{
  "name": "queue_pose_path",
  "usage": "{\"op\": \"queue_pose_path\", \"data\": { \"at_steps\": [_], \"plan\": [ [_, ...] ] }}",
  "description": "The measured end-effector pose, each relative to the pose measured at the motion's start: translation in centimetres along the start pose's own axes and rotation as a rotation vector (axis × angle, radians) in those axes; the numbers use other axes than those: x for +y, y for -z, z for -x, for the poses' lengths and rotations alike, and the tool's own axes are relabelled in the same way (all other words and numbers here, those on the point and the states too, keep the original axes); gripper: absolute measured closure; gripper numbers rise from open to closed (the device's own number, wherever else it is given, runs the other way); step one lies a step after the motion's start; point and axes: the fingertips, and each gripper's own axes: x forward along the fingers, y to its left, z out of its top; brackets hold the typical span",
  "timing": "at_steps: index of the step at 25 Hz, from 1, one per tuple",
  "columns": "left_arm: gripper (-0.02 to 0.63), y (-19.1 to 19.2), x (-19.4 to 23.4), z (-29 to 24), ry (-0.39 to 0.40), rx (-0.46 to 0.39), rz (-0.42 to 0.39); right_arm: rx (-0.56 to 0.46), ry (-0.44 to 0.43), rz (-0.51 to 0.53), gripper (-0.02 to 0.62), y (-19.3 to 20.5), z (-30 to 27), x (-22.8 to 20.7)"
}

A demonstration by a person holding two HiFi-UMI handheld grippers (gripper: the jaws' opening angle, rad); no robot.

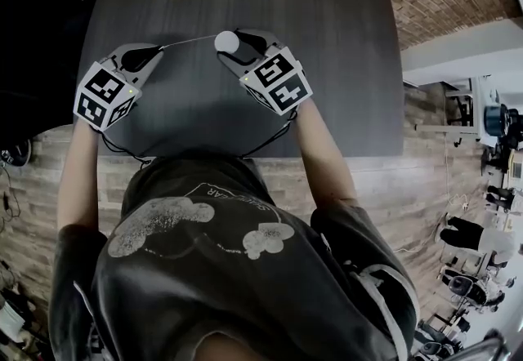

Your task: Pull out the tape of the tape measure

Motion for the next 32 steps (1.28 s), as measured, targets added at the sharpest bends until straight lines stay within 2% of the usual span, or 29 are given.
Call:
{"op": "queue_pose_path", "data": {
  "at_steps": [6,11,15,22,27,32],
  "plan": [
    [0.597,0.8,0.4,0.4,-0.037,0.025,0.047,-0.028,-0.024,-0.030,0.365,0.7,-0.2,-1.2],
    [0.597,1.8,0.5,0.4,-0.049,0.062,0.000,-0.017,-0.032,-0.023,0.365,0.9,-1.2,-1.0],
    [0.597,2.6,0.9,0.9,-0.026,0.070,-0.024,0.003,-0.014,-0.028,0.365,0.6,-2.0,-0.4],
    [0.597,4.9,4.7,4.7,0.015,0.037,0.018,0.038,0.097,-0.084,0.365,-0.8,-3.6,0.5],
    [0.597,6.1,8.0,7.0,0.046,0.004,0.028,0.062,0.186,-0.111,0.365,-1.9,-3.8,1.4],
    [0.597,6.8,9.4,8.2,0.085,-0.019,0.016,0.088,0.238,-0.110,0.365,-3.0,-4.0,3.0]
  ]
}}
